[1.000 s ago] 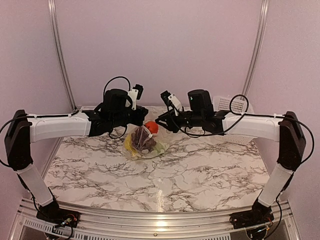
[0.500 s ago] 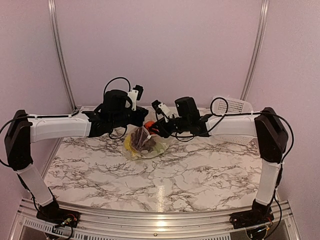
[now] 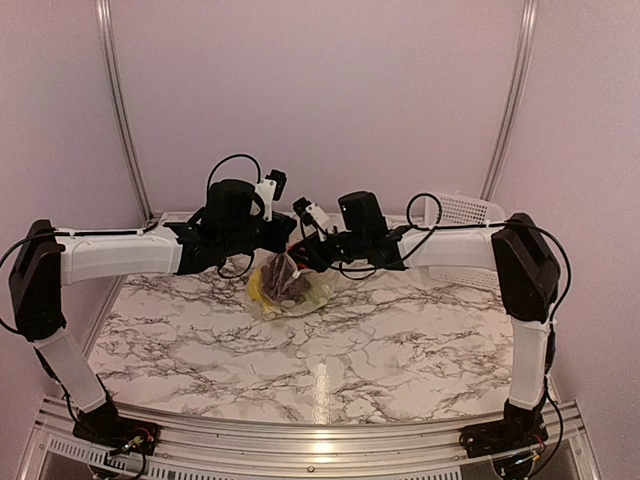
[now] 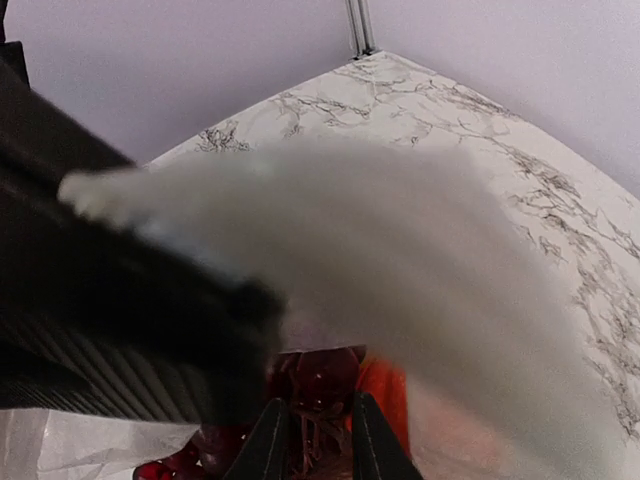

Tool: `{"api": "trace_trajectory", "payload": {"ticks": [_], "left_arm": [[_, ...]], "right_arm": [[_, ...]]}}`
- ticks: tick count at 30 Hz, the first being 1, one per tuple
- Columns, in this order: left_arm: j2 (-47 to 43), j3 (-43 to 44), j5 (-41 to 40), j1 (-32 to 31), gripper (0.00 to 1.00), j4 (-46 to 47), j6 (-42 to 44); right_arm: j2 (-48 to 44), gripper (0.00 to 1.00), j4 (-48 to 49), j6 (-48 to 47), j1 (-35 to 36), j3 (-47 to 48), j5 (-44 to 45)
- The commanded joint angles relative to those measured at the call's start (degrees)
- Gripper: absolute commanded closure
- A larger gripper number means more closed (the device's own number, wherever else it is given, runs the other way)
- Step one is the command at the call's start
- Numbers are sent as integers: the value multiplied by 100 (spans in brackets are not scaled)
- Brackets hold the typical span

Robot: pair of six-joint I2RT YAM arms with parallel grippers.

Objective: Open the zip-top bag and remove the fake food

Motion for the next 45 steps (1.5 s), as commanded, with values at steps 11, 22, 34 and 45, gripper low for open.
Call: {"api": "trace_trajectory", "payload": {"ticks": [11,22,34,45], "left_arm": [[59,-54,-124,2,100,165,90],[10,-148,-251,-2,100,191,53],[5,-192,-851,44,100,144,-115],[38,-115,-1267,339,100,-117,-482]], "right_arm": [[175,68,-584,-260,164,199,-399],[178,100,-397,-312,151,68,-413],[-784,100,467,-137,147,-609,-193],[-1359,100,625,-257,147,-842,31]]}}
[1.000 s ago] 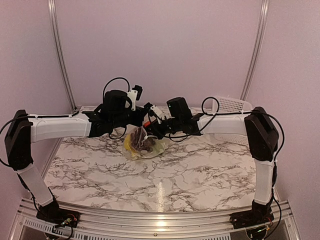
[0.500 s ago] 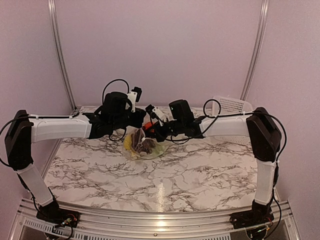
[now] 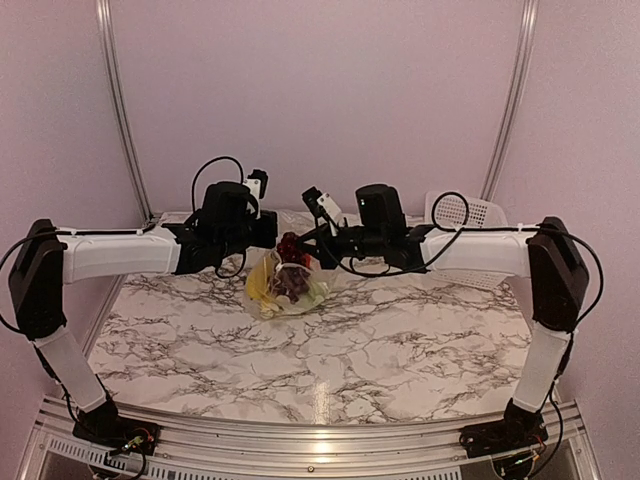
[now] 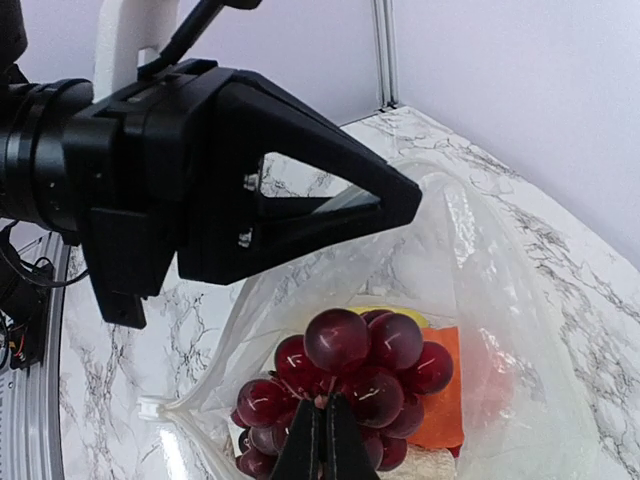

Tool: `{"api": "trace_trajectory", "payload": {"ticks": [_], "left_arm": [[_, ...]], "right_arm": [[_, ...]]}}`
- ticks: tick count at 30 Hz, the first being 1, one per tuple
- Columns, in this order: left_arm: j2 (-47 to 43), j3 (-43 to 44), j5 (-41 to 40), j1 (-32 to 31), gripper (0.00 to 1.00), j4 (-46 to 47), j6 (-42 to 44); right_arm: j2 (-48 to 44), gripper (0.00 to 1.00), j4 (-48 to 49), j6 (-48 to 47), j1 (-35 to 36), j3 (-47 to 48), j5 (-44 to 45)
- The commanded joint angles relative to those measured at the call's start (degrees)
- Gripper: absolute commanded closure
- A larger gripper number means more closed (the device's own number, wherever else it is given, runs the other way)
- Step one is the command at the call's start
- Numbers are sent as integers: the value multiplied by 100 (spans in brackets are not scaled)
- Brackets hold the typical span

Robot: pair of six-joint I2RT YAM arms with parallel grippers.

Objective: Open the zip-top bag and remove the fake food

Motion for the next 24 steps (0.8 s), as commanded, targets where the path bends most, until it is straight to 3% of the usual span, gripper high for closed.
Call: {"api": "trace_trajectory", "payload": {"ticks": [1,15,24], "left_arm": [[20,12,-204,168,100,-128,-265],[111,-105,336,181,100,17,-250],[224,57,-73,231,100,-227,-313]], "right_arm": [[-456,100,309,-62,51,-120,271],[-568,100,722,-62,-52,256,786],[-847,100,1109,-61,-146,465,843]]}}
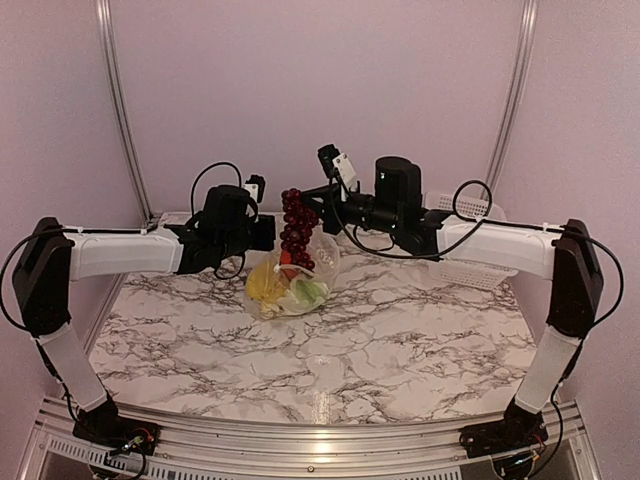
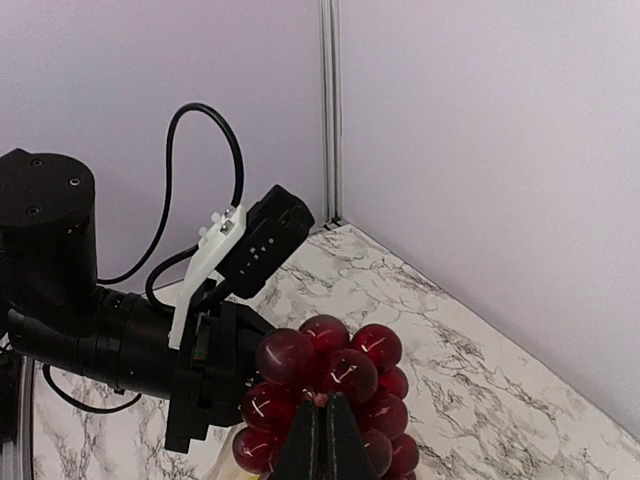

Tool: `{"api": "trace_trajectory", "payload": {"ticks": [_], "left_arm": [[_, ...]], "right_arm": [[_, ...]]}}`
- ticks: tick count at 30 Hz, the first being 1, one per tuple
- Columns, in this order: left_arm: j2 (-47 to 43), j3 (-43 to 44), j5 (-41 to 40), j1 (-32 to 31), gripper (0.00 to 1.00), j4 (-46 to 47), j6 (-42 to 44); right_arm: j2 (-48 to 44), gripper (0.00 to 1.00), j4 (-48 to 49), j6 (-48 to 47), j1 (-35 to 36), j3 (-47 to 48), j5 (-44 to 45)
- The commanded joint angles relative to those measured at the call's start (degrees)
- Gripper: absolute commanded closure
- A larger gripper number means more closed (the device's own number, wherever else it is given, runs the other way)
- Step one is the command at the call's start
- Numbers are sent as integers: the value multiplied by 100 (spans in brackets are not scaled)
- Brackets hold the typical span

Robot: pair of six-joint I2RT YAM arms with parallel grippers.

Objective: Open the zip-top bag and remove the fake food

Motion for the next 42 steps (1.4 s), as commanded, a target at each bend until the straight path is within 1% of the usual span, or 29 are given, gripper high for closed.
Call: {"api": "trace_trajectory", "payload": {"ticks": [1,6,10,13,19,25,30,32,36,42], "left_arm": [[74,92,-264,61,100,-185,-43],[111,126,-361,113,100,-278,-81],[105,119,-366,178,100,-313,-162],[71,111,-276,211,100,-306,-207],[28,110,-226,239,100,-295,-218],[-5,101,-174,257,100,-283,-224],[14,101,-119,257,100,-247,-228],[26,104,-114,257,100,-242,-225],[47,127,-56,257,100,-249,-222],[43,127,-84,257,100,-255,-210]], "right_arm": [[-377,100,479,-18,-106,202,77],[-738,100,708,161,-296,38,29],[-1167,100,907,349,-519,-318,157],[-1485,100,830,244,-692,-509,493],[-1969,100,574,93,-1253,-842,1145],[-2228,100,412,210,-2059,-1300,1609],[-2121,100,431,102,-2787,-1541,2122],[-1996,100,574,121,-3085,-1650,2115],[-1432,100,701,218,-3585,-1576,2057],[-444,100,903,344,-4063,-1089,2015]]}}
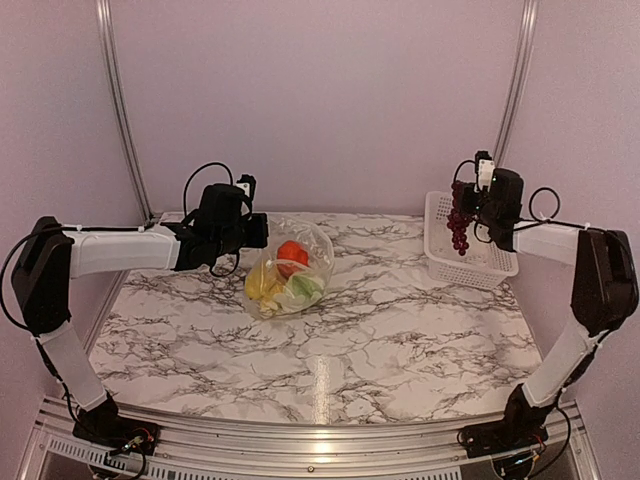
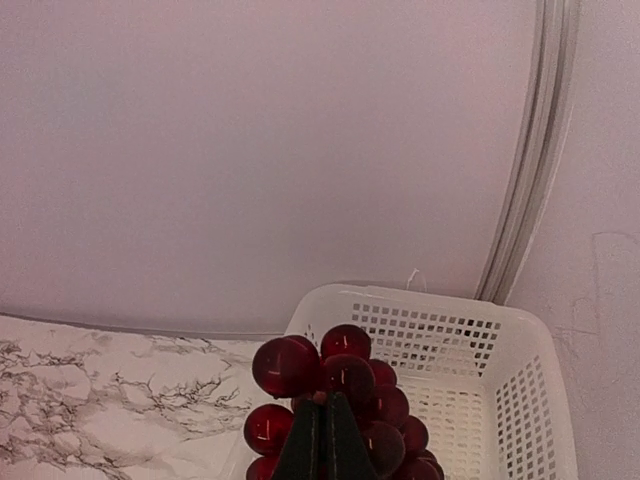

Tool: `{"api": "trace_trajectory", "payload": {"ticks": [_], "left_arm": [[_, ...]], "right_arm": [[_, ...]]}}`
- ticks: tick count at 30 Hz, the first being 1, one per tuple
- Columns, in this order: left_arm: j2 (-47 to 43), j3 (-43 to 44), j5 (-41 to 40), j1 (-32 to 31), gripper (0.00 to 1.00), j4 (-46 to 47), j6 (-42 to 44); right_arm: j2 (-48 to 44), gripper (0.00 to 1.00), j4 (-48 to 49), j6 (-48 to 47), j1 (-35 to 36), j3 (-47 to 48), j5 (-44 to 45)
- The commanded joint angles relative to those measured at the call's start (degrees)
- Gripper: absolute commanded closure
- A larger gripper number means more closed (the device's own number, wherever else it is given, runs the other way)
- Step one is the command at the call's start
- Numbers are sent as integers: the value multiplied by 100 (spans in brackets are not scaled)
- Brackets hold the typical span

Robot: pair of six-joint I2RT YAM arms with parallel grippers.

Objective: Open the zip-top bag and remove the fake food

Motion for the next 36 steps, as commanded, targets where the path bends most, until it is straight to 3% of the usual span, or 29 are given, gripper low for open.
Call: {"api": "trace_trajectory", "payload": {"ticks": [1,12,18,26,36], "left_arm": [[33,130,33,38,100,-100,-14],[21,154,-47,38,100,-140,2],[8,129,-64,43,100,-164,-3],[71,160,25,46,100,-142,-5],[94,160,193,38,100,-85,-5]], "right_arm": [[656,100,342,199,-267,614,-24],[2562,100,175,341,-351,2007,-397],[3023,99,0,368,-350,2294,-255],[2803,67,-170,385,-546,2347,-841],[1896,52,-364,279,-119,1962,-1783]]}}
